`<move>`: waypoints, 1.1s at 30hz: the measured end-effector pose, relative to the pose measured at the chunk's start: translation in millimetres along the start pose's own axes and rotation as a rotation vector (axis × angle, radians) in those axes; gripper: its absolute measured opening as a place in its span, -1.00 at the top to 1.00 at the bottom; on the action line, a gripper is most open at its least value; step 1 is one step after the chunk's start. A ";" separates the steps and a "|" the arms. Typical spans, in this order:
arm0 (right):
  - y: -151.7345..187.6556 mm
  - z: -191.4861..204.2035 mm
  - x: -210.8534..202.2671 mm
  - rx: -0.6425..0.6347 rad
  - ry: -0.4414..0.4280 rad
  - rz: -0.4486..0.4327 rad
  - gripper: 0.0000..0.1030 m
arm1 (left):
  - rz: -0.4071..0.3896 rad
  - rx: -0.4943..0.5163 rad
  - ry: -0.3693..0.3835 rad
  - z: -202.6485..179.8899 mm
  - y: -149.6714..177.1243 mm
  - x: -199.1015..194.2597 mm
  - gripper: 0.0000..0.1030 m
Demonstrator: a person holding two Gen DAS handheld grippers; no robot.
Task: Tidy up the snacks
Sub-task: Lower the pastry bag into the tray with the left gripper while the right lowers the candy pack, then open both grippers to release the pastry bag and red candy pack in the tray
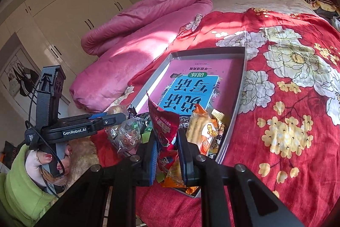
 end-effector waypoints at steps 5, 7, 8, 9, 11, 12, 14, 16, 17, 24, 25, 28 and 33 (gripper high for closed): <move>-0.7 -1.3 4.1 -0.025 0.037 0.005 0.63 | -0.004 0.008 0.001 -1.9 -0.5 3.3 0.18; -1.2 -1.6 4.5 -0.027 0.043 0.001 0.62 | -0.005 0.006 0.001 -2.0 -0.8 4.1 0.18; -1.4 -1.5 4.3 -0.029 0.043 -0.002 0.62 | -0.006 0.006 0.003 -2.0 -1.0 4.2 0.18; -2.0 -1.9 3.7 -0.031 0.049 -0.006 0.62 | -0.008 0.005 0.004 -2.0 -1.1 4.0 0.18; -3.6 -2.1 1.4 -0.035 0.058 -0.017 0.51 | -0.013 0.004 0.005 -2.3 -2.1 3.2 0.16; -4.9 -1.6 -0.3 -0.038 0.059 -0.026 0.38 | -0.015 0.005 0.007 -2.9 -2.5 2.9 0.16; -7.7 -0.4 -4.8 -0.048 0.065 -0.044 0.24 | -0.024 0.010 0.008 -5.0 -3.9 1.5 0.11; -10.8 1.0 -10.2 -0.059 0.072 -0.064 0.19 | -0.043 0.016 0.012 -7.6 -6.2 -2.0 0.02; -12.3 1.7 -13.0 -0.064 0.079 -0.075 0.17 | -0.056 0.019 0.014 -8.7 -7.9 -4.5 0.00; -25.2 9.2 -43.6 -0.119 0.141 -0.187 -0.08 | -0.202 0.038 0.008 -16.6 -22.7 -40.8 -0.32; -27.4 10.5 -50.7 -0.132 0.157 -0.209 -0.12 | -0.229 0.037 0.003 -17.5 -24.7 -49.0 -0.37; -33.2 17.5 -73.3 -0.181 0.211 -0.275 -0.30 | -0.291 0.029 -0.013 -21.7 -27.5 -72.5 -0.46; -23.8 29.9 -95.3 -0.258 0.271 -0.266 -0.56 | -0.243 0.045 -0.050 -40.7 -8.4 -84.4 -0.49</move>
Point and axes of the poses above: each gripper's, at about its wrist camera, not at the fingertips, and x roughly the way its jaws point, z to its left, y to its underside, the point moved 10 cm from there along x, roughly the way its jaws point, and after that the axes turned 5 degrees about z, right-handed, at the moved point
